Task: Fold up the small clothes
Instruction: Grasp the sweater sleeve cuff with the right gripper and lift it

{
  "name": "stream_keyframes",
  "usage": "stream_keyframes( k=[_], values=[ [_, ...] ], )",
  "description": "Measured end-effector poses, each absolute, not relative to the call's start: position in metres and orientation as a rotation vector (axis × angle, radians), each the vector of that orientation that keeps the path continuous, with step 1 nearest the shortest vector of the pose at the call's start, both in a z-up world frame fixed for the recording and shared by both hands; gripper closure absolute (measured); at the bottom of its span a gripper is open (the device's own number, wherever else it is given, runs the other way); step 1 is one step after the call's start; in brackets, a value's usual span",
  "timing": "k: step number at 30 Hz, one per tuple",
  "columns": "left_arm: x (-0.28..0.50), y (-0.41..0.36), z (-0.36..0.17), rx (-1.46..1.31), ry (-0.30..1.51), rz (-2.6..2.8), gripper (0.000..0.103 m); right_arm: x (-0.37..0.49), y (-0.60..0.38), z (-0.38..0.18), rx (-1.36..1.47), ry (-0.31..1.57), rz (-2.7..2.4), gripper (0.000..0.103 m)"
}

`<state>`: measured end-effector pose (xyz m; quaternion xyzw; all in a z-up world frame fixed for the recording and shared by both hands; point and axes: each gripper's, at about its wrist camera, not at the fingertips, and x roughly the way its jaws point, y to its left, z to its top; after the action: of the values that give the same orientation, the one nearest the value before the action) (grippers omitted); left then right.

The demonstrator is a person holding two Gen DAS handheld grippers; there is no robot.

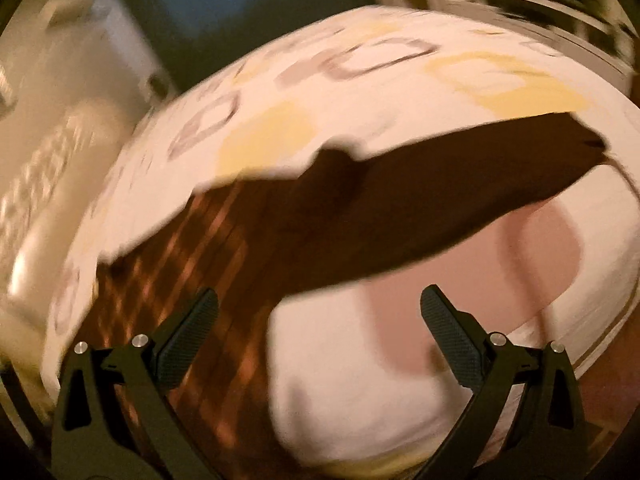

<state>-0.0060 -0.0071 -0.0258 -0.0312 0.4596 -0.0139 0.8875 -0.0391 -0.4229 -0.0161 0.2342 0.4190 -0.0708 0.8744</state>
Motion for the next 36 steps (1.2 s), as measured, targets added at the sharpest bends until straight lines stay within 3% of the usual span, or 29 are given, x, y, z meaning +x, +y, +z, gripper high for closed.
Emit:
stream_keyframes(
  k=[7,8,9,10,17,19,21,24,31,36],
  values=[
    [0.0,-0.002,-0.035,-0.053,0.968,0.006,0.004,-0.062,-0.612,-0.017,0.857,0.687,-0.439,0.004],
    [0.001,-0.001,-0.037,-0.058,0.972,0.016,0.004,-0.065,-0.633,-0.025,0.903,0.679,-0.482,0.013],
    [0.002,0.001,-0.037,-0.063,0.976,0.023,0.004,-0.067,-0.647,-0.031,0.937,0.674,-0.509,0.03],
    [0.003,0.002,-0.038,-0.068,0.979,0.03,0.004,-0.07,-0.667,-0.043,0.999,0.67,-0.538,0.037],
    [0.006,0.001,-0.043,-0.052,1.007,0.067,0.004,-0.068,-0.714,-0.08,1.149,0.629,-0.564,0.042],
    [0.007,-0.002,-0.045,-0.043,1.014,0.07,0.004,-0.059,-0.718,-0.078,1.124,0.635,-0.556,0.053],
    [0.007,-0.005,-0.045,-0.037,1.021,0.068,0.004,-0.055,-0.721,-0.083,1.123,0.65,-0.535,0.077],
    [0.006,-0.008,-0.045,-0.031,1.024,0.064,0.004,-0.048,-0.722,-0.086,1.131,0.681,-0.496,0.098],
    [0.004,-0.012,-0.044,-0.032,1.023,0.049,0.004,-0.1,-0.717,-0.063,1.081,0.577,-0.496,0.1],
    [0.006,-0.008,-0.046,-0.042,1.024,0.048,0.004,-0.132,-0.719,-0.08,1.09,0.602,-0.56,0.1]
  ],
)
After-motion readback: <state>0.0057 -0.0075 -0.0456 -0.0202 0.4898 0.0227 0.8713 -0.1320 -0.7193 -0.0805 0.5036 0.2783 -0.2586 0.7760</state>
